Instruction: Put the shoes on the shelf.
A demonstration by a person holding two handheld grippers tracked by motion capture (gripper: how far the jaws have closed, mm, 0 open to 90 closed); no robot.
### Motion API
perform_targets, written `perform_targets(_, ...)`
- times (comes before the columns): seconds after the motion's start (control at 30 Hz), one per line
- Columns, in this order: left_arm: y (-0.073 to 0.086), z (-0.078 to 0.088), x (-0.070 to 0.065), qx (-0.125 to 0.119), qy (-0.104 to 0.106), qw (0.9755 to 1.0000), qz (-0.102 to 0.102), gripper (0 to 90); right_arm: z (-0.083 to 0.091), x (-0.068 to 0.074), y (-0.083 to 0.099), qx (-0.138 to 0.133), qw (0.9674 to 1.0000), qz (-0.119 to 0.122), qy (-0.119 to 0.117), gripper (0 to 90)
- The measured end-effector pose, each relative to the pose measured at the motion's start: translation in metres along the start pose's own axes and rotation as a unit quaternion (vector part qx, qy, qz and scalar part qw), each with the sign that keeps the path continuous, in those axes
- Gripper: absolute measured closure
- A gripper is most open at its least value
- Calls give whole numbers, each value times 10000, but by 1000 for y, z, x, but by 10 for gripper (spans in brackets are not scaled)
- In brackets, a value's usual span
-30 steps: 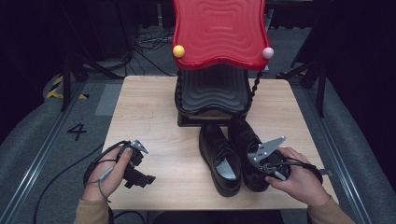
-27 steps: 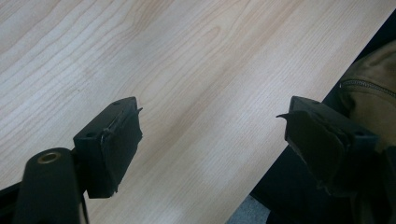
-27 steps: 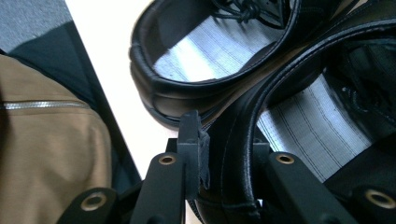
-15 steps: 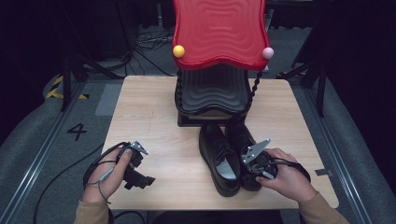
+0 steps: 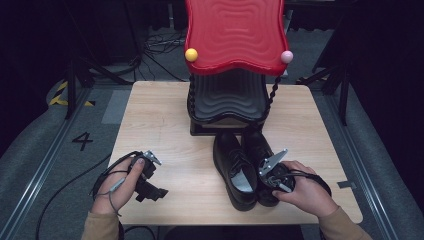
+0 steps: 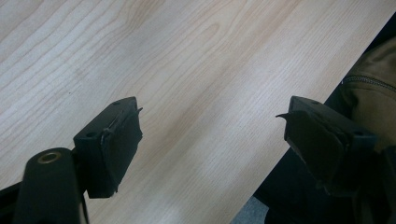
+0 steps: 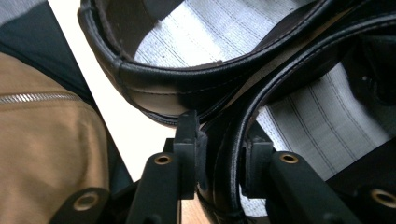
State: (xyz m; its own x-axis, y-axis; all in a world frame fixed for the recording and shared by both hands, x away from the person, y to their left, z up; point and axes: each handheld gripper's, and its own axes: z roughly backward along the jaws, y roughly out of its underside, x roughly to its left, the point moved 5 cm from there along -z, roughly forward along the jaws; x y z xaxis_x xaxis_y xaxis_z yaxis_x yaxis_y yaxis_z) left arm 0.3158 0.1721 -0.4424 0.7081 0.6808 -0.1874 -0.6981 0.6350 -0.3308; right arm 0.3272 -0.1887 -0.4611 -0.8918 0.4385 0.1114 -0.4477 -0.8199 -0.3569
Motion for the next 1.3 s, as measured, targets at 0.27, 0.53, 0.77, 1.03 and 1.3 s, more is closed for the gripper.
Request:
perform_targets(0.27, -2, 0, -2, 7, 13, 10000, -47, 192, 12, 6, 1, -133, 9991, -393, -73, 602)
perform_targets(0.53, 0, 2, -1, -41, -42, 10000, -18, 192, 33, 6, -5, -545, 9930, -1032, -208, 538)
perform_targets(0.77, 0, 2, -3, -43, -45, 10000, -18, 192, 42, 6, -14, -971, 9836, -1501, -252, 505)
perform_targets(1.03, 1, 4, -2, -65, -68, 10000, -8, 192, 33, -7, -25, -896, 9699, -2264, 5, 440)
perform_targets(1.3, 3, 6, -2, -80, -63, 9999, 1, 192, 6, -16, -34, -542, 9672, -2474, 195, 438)
